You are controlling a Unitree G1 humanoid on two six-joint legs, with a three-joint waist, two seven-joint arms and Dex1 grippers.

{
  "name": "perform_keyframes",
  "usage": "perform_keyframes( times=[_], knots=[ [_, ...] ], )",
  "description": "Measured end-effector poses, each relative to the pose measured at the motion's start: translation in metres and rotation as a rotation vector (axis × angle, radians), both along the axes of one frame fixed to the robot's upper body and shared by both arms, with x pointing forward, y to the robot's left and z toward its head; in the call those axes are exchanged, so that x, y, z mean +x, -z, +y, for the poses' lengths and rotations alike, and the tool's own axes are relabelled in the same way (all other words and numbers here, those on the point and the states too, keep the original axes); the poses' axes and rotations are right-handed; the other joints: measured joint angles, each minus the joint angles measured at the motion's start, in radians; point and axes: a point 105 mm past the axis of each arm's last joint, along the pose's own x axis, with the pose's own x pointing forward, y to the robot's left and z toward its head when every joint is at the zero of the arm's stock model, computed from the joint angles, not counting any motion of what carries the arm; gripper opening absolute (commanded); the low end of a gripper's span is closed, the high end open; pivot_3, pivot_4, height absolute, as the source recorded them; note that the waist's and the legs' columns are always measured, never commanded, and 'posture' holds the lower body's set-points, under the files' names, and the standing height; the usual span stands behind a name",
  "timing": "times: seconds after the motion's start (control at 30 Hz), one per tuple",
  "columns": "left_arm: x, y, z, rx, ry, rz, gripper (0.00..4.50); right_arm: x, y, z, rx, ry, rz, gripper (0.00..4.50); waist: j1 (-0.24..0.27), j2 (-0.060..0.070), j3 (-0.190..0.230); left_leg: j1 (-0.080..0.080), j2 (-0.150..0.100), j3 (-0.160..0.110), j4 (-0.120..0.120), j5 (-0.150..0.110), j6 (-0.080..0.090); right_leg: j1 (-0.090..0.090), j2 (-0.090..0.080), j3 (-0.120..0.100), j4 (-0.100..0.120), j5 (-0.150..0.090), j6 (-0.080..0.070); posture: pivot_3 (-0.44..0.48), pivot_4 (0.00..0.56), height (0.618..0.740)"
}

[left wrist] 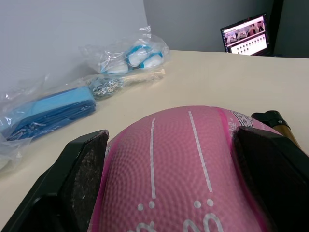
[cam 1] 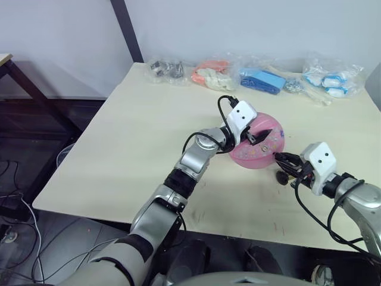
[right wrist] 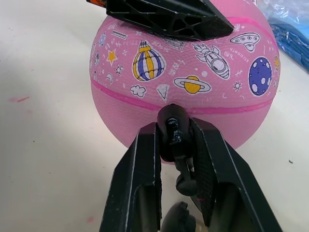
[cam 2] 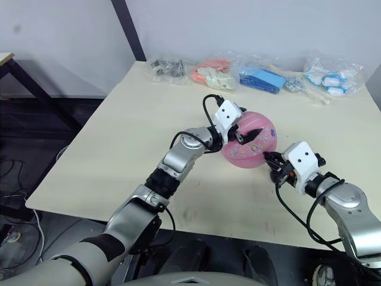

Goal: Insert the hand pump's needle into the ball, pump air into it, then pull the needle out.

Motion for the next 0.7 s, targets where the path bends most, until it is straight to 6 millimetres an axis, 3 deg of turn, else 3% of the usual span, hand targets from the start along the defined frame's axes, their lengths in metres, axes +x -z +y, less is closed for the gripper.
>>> perform_keyframes(
  times=[0.3,0.37,0.4,0.43,0.7],
  knots=[
    [-0.001,0.003,-0.006,0.002,-0.015,0.001,4.5,-0.01,-0.001,-0.006,0.008,0.041,0.019,0.37,0.012,-0.001,-0.005,0.001,-0.006,0.0,0.0,-0.002,0.004,0.002,-0.007,0.0,0.0,-0.003,0.005,0.0,0.15,0.74],
    [0.011,0.008,0.009,0.003,-0.097,0.018,4.5,-0.021,-0.015,0.001,0.018,-0.008,-0.019,0.37,-0.004,-0.011,-0.012,0.01,-0.006,0.0,-0.004,-0.003,0.005,0.005,-0.007,0.003,0.0,-0.004,0.006,0.0,0.15,0.74],
    [0.017,0.02,0.019,0.041,-0.148,0.034,4.5,-0.028,-0.026,0.007,0.023,-0.053,-0.049,0.37,-0.022,-0.014,-0.015,0.023,-0.006,0.0,-0.008,-0.007,0.011,0.017,-0.007,0.004,0.0,-0.007,0.01,0.0,0.15,0.74],
    [0.021,0.024,0.026,0.063,-0.175,0.034,4.5,-0.03,-0.026,0.007,0.028,-0.058,-0.045,0.37,-0.055,-0.021,-0.018,0.045,0.0,0.0,-0.016,-0.012,0.007,0.04,-0.006,0.006,-0.002,-0.019,0.021,0.0,0.15,0.74],
    [0.021,0.025,0.025,0.059,-0.181,0.04,4.5,-0.031,-0.029,0.001,0.033,-0.058,-0.047,0.37,-0.066,-0.022,-0.022,0.049,0.001,-0.002,-0.016,-0.015,0.006,0.044,-0.007,0.005,-0.002,-0.023,0.021,0.0,0.15,0.74]
  ],
)
